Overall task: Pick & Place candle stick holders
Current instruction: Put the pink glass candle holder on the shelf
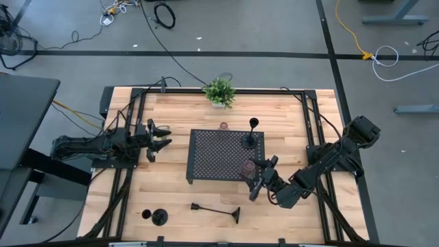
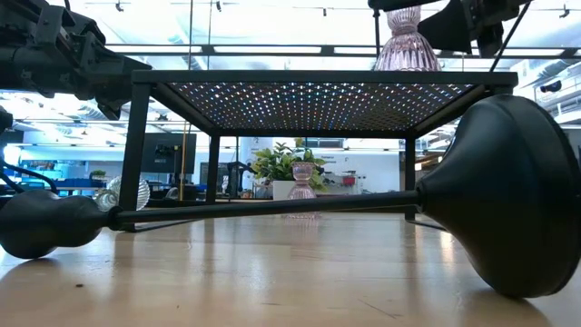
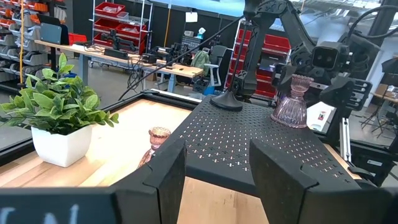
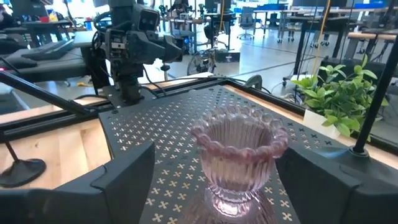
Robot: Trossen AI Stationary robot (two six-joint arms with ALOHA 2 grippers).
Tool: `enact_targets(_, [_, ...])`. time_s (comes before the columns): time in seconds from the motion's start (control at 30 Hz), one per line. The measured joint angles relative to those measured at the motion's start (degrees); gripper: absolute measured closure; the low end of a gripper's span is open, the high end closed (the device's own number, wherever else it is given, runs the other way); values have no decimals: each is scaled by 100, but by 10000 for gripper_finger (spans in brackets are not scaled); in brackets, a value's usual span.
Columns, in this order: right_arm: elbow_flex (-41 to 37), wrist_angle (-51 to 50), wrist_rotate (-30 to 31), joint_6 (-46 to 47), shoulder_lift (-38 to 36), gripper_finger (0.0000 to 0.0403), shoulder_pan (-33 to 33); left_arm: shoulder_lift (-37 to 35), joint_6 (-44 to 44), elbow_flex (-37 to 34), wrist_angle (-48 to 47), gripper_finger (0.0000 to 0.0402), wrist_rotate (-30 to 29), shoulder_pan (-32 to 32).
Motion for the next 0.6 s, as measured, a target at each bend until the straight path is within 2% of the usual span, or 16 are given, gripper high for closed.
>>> enact_targets(0.37, [0,27,214,-374,-219,75,148,1,-2,1,-1,223,1,0])
enact_targets(0.6, [0,27,971,-836,-554,75,605,1,-1,0,-4,223,2,-1])
